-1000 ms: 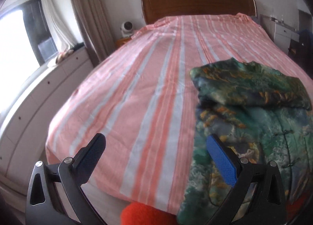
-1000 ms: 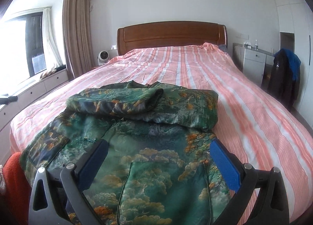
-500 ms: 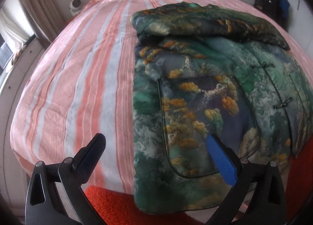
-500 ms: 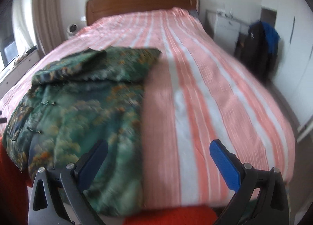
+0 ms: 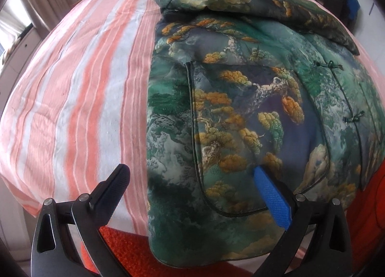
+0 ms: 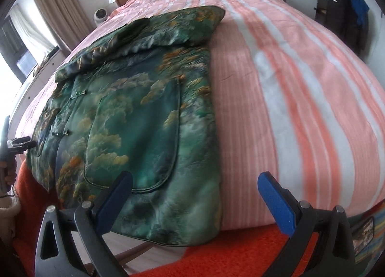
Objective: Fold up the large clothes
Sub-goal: 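Move both grippers to the hem edge along the jacket's side, then close both grippers on the jacket's side hem edge, then lift the held edge with both grippers and fold it over the jacket, then open both grippers and release the folded jacket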
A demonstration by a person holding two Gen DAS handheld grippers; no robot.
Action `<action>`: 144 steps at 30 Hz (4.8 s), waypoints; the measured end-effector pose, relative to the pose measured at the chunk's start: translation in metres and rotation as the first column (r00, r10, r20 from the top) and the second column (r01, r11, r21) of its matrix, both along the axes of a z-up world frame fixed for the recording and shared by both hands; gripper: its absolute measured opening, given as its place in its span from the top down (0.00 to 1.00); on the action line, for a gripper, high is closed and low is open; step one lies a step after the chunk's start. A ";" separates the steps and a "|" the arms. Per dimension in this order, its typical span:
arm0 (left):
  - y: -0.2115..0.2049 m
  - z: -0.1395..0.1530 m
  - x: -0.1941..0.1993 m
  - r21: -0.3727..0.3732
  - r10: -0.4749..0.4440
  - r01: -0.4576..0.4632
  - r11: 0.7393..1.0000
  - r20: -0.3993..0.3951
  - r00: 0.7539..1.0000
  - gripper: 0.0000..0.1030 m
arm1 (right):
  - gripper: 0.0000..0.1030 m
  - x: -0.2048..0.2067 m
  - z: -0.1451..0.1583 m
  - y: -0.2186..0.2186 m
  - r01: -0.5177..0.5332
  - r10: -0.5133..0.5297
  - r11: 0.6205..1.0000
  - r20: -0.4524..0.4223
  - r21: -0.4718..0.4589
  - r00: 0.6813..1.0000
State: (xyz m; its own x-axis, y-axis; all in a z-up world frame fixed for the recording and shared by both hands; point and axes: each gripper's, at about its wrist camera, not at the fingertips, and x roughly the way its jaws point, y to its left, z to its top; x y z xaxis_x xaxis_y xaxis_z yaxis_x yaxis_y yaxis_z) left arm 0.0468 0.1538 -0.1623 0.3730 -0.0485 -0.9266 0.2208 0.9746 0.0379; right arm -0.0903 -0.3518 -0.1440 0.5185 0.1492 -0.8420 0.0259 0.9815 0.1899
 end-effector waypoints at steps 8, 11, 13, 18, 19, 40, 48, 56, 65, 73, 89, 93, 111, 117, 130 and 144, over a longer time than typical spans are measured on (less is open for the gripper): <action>0.001 -0.004 0.007 -0.019 0.006 -0.006 1.000 -0.021 1.000 0.00 | 0.01 0.004 -0.006 0.008 -0.001 0.001 1.000 -0.017 0.003 1.000; 0.002 -0.004 0.006 -0.019 0.012 -0.012 1.000 -0.024 1.000 0.00 | 0.01 0.003 -0.007 0.006 0.006 -0.006 1.000 -0.021 0.000 1.000; 0.005 -0.006 0.005 -0.021 0.019 -0.020 1.000 -0.023 1.000 0.00 | 0.01 0.001 -0.008 0.004 0.012 -0.011 1.000 -0.028 0.009 1.000; 0.011 -0.008 0.001 -0.051 0.044 -0.045 0.998 -0.035 0.998 0.00 | 0.01 -0.002 -0.004 0.003 0.000 0.000 1.000 -0.020 0.008 1.000; 0.012 -0.008 0.000 -0.059 0.044 -0.047 0.997 -0.037 0.998 0.00 | 0.01 -0.002 -0.002 0.002 -0.005 0.005 1.000 -0.015 0.011 1.000; 0.005 0.011 -0.039 -0.090 -0.023 0.018 0.996 -0.057 0.998 0.79 | 0.87 0.004 -0.009 0.006 -0.048 0.070 0.977 -0.103 0.208 0.992; 0.012 0.043 -0.065 -0.103 -0.099 0.094 0.990 -0.045 0.994 0.81 | 0.88 -0.010 0.014 0.004 -0.080 0.102 0.970 -0.085 0.231 0.991; 0.057 0.096 -0.011 -0.429 0.026 -0.043 0.902 -0.045 0.999 0.83 | 0.89 -0.001 0.036 -0.024 -0.032 0.069 0.888 -0.065 0.460 0.995; 0.021 0.162 0.201 -0.427 0.181 -0.095 0.899 0.164 0.970 0.64 | 0.89 0.201 0.104 -0.079 0.022 -0.094 0.865 0.119 0.501 0.988; 0.033 0.114 0.262 -0.357 0.262 -0.228 0.906 0.048 0.964 0.05 | 0.11 0.328 0.059 -0.098 0.202 -0.280 0.811 0.062 0.549 0.958; 0.012 0.060 0.259 -0.286 0.261 -0.230 0.930 0.074 0.963 0.90 | 0.70 0.314 0.032 -0.029 0.078 -0.080 0.996 0.050 0.050 0.995; 0.009 0.108 0.255 -0.318 0.258 -0.176 0.931 0.237 0.936 0.90 | 0.85 0.299 0.089 -0.039 0.119 -0.136 0.989 0.242 0.084 0.961; 0.014 -0.021 0.293 -0.233 0.316 -0.277 0.932 0.150 0.937 0.78 | 0.80 0.342 -0.028 -0.063 0.191 -0.241 0.934 0.135 0.303 0.961; 0.010 -0.017 0.289 -0.221 0.318 -0.278 0.935 0.173 0.932 0.72 | 0.79 0.348 -0.023 -0.055 0.188 -0.236 0.940 0.145 0.285 0.961; 0.043 -0.024 0.284 -0.278 0.475 -0.436 0.856 0.090 0.875 0.03 | 0.67 0.342 -0.015 -0.053 0.182 -0.235 0.945 0.173 0.273 0.957; 0.028 0.040 0.223 -0.164 0.370 -0.336 0.927 0.272 0.888 0.03 | 0.15 0.283 0.061 -0.023 0.156 -0.173 0.985 0.327 0.078 0.929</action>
